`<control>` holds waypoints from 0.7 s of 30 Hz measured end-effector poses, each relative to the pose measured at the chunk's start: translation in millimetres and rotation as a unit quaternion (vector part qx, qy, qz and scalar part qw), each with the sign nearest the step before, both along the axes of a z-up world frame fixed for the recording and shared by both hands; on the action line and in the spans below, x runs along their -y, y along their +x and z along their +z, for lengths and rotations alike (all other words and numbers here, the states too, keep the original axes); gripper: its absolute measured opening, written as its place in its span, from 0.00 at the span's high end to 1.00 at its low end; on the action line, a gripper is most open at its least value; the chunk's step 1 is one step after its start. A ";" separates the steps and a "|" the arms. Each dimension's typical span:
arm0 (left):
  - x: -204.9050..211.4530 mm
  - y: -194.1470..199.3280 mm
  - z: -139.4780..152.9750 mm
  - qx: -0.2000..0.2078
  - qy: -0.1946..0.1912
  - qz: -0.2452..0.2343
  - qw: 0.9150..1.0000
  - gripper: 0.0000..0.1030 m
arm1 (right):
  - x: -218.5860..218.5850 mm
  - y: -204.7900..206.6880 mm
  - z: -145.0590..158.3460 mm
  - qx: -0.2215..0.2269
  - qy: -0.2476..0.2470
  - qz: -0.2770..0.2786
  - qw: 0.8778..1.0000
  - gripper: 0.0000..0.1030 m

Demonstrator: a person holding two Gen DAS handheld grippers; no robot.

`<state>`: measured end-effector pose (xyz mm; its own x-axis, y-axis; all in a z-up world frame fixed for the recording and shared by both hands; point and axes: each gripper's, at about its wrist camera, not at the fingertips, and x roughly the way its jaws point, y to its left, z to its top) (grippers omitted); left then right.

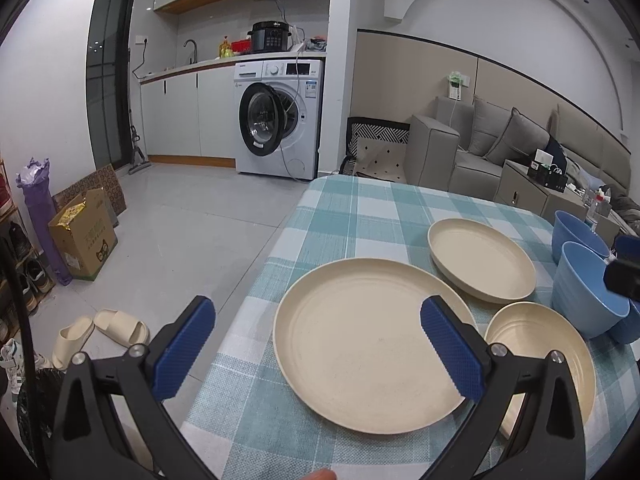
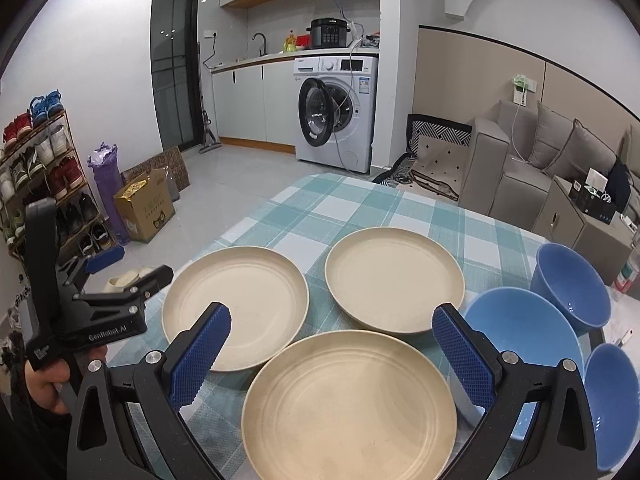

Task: Organize plates and bowls
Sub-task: 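Close the left tool on a cream plate rim while the right tool grips another plate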

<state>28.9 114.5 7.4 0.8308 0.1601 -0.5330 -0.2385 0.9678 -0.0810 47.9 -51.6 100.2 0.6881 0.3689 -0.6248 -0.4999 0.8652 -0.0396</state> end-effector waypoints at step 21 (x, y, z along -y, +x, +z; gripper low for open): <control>-10.7 14.4 -21.9 -0.033 -0.016 0.011 0.999 0.00 | -30.7 46.7 -48.3 -0.076 -0.009 0.032 0.997 0.00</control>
